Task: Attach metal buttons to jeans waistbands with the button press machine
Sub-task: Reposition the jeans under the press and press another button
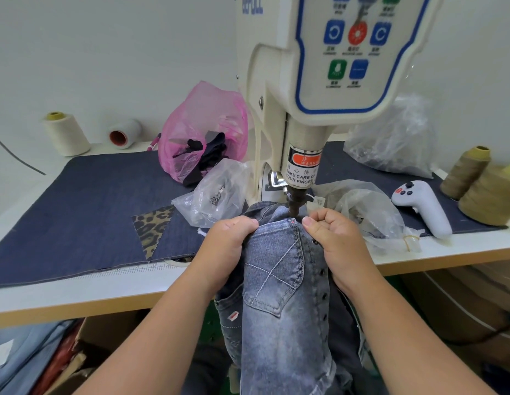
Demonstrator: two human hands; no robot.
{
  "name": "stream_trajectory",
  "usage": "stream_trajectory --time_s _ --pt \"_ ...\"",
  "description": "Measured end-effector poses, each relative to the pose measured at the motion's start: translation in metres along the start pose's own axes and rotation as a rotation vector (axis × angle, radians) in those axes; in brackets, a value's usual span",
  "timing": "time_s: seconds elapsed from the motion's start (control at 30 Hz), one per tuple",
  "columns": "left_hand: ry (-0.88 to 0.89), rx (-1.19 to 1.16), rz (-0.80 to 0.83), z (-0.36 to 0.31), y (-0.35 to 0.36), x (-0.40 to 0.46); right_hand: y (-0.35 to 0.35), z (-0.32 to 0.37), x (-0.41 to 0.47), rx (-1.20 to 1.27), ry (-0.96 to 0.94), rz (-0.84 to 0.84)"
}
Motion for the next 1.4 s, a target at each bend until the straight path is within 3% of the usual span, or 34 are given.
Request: stream_trajectory --time_s 0.83,1.07,1.27,1.4 --pt "0.02 -0.015 -0.006 -0.008 0.001 -0.009 0.0 0.006 -0.005 0.072 -0.003 0.039" --pt "0.156 0.209 0.003 -0.025 0.006 -0.032 -0.007 0.025 -0.031 0.139 -0.048 0.078" --pt "0.3 0.357 0.026 -0.037 0.006 -0.055 -0.011 0.04 -0.068 0.294 -0.06 0.039" --pt "0.213 0.277 -0.047 -0.031 -0.011 -0.06 -0.009 0.055 -0.09 0.479 -0.031 0.115"
Point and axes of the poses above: each hand's wrist, its own x-axis towards the middle knuckle, its own y-axis out of the palm, z = x × y, the point moved 4 cm from there along x, towards the middle knuckle, and after that the axes turned 13 degrees about x, right-handed, at the moved point
